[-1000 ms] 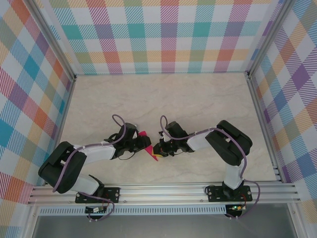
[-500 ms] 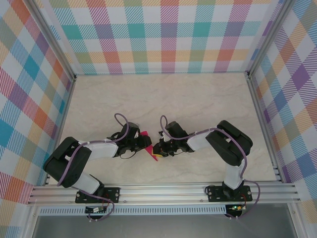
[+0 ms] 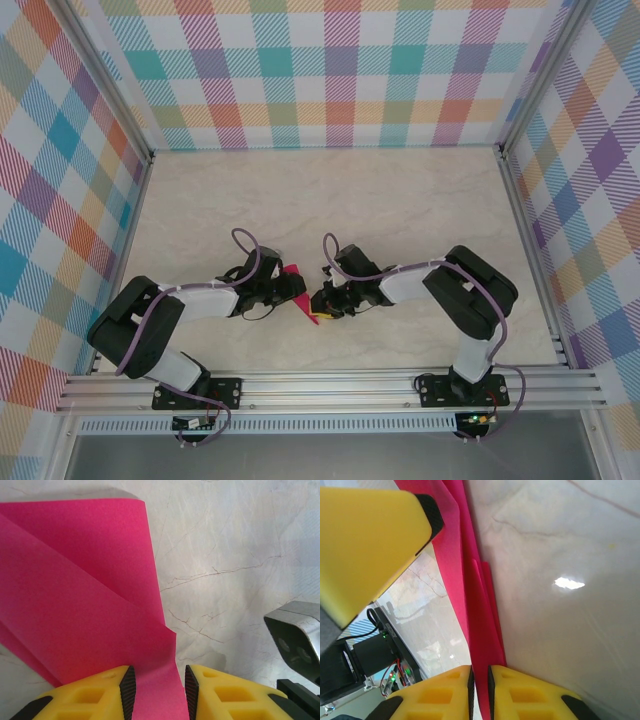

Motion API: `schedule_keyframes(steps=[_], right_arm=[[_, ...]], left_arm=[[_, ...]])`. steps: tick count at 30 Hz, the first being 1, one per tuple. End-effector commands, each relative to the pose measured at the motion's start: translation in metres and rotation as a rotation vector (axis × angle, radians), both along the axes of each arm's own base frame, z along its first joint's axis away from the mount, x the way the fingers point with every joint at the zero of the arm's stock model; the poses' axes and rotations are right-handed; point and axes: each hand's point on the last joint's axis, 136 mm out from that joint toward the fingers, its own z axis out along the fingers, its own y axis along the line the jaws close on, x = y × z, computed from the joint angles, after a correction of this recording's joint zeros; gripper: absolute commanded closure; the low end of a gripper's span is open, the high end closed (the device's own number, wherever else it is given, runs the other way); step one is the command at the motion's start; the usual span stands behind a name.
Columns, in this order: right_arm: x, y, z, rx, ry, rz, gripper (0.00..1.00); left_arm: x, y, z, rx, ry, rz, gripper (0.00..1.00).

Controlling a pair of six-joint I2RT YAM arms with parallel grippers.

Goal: Fold a paper plane with a square sheet of paper (pick it up from the middle)
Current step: Fold the wing for the fifth time at the center of the table.

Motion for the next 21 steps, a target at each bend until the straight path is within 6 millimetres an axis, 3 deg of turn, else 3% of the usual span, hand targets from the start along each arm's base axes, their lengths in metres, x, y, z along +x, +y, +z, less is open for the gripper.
schedule_keyframes(steps=[1, 4, 11, 21], right_arm=[[-0.005, -0.005, 0.007, -0.021, -0.013, 0.024, 0.83], [-0.005, -0.005, 0.010, -0.034, -0.018, 0.035, 0.85], [-0.013, -0.013, -0.006, -0.091, 0.030, 0.061, 0.91], [-0.033, -0.030, -0.027, -0.218, 0.078, 0.125, 0.90]], left_arm=[[-0.013, 0.019, -0.025, 0.096, 0.068, 0.006, 0.65], [-0.013, 0.017, -0.026, 0.089, 0.071, 0.002, 0.65], [-0.012, 0.017, -0.026, 0.090, 0.077, 0.002, 0.65], [-0.014, 0.017, -0.032, 0.104, 0.103, 0.003, 0.65]])
